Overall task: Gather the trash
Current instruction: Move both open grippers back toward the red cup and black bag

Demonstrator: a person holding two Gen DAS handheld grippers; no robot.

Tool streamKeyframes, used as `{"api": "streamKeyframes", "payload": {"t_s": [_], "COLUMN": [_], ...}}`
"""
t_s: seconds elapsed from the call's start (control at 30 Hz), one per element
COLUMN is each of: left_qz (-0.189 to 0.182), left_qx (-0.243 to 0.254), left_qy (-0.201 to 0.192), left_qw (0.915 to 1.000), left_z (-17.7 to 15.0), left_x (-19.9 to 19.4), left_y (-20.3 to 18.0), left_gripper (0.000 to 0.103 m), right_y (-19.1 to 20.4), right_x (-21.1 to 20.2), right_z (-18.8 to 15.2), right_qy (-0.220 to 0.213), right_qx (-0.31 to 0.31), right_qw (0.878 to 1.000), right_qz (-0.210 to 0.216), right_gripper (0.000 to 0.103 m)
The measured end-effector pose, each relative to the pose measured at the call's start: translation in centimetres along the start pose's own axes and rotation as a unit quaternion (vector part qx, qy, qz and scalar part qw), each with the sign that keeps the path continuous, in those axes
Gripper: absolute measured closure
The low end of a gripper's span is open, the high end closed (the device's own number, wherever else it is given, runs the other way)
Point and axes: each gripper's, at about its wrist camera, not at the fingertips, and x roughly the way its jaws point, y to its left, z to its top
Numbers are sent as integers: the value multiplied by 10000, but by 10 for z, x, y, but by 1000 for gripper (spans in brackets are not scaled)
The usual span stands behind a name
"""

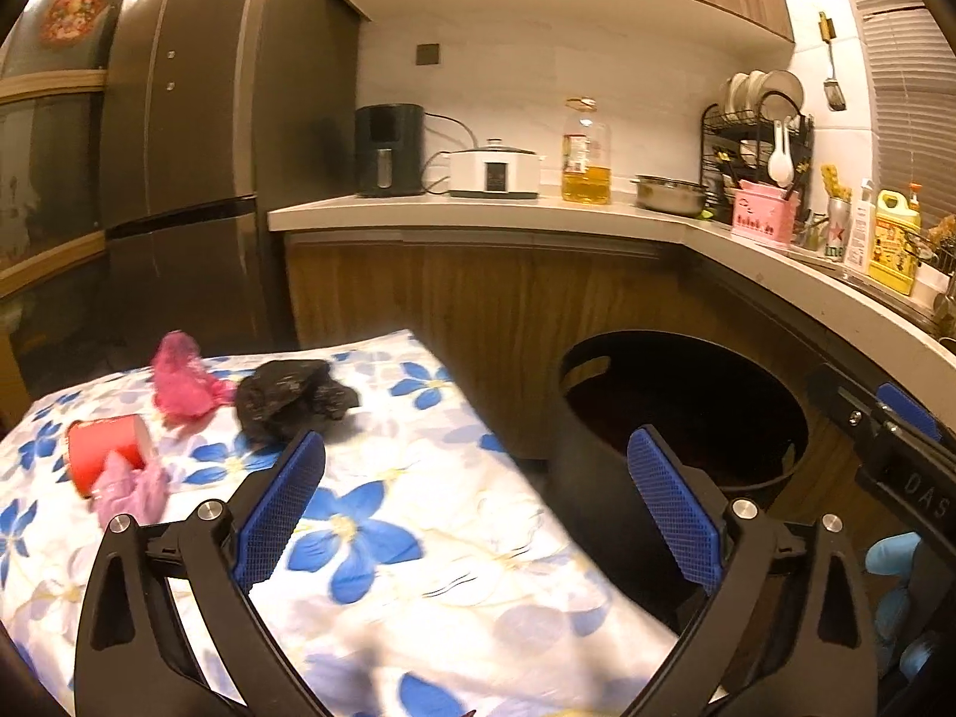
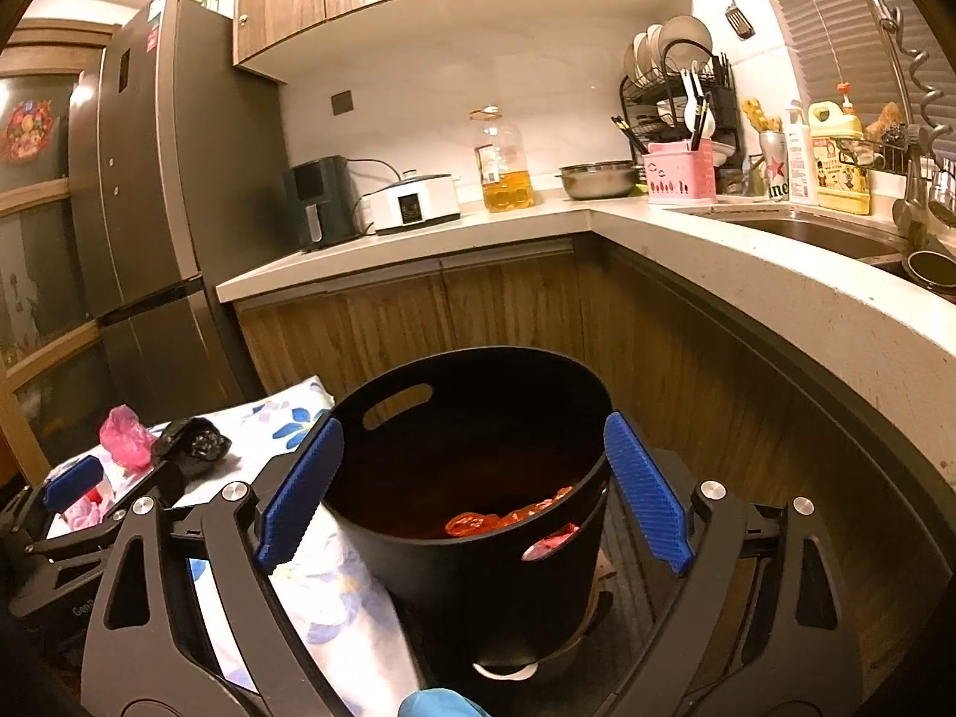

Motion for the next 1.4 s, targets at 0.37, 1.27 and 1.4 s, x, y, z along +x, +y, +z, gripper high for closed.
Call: {"api": "streamKeyframes", "payload": {"t_s": [0.37,1.27,1.4], "left_qz": [496,1321,1513], "left_qx": [-194,-657,-757], "left_qy": [-47,20,93], "left_qw": [9986,9890,9855], "left_z": [-7,-38,-42], "left_x": [-28,-42,-35], "left_y": [46,142,158], "left_gripper": [6,6,6], "right_y": [41,129,142], "right_x": [-21,-28,-20], "right_z": [-15,-42,-46], "right_qy": [28,131,168], "right_qx": [-60,-411,-449], "right_qw": [9997,9965,9956], "right_qz": [229,719,807], "right_gripper": [14,14,14]}}
